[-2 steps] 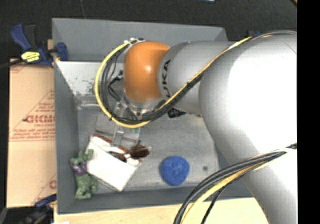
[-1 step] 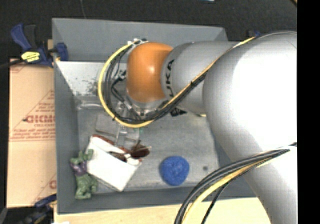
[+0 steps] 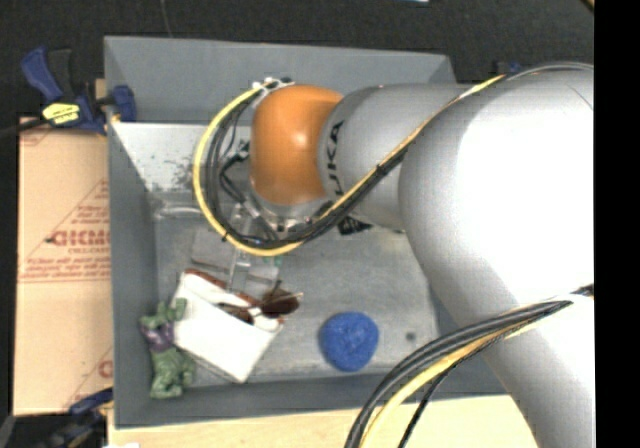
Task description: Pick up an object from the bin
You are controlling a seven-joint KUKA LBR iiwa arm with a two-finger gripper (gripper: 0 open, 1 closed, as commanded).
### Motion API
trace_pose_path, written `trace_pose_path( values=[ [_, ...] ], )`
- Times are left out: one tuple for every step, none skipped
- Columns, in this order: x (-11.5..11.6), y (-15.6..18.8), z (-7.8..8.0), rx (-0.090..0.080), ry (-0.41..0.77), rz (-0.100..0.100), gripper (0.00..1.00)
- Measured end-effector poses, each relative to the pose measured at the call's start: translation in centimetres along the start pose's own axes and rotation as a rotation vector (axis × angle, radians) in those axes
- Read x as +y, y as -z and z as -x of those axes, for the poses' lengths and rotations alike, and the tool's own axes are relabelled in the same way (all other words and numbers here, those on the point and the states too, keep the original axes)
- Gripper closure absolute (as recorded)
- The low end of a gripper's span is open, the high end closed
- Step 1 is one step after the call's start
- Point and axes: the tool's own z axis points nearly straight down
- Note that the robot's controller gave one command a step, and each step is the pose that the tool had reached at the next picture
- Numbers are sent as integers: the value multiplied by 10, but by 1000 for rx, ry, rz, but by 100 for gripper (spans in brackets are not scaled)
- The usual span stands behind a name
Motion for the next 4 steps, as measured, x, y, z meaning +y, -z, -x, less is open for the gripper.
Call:
trace_pose_path(
  values=[
    [-26,2,-12,-2,-167,1,0],
    [-31,4,-21,-2,-196,3,100],
    [-31,4,-21,-2,-197,3,100],
    [-33,20,-24,8,-198,-1,100]
  ],
)
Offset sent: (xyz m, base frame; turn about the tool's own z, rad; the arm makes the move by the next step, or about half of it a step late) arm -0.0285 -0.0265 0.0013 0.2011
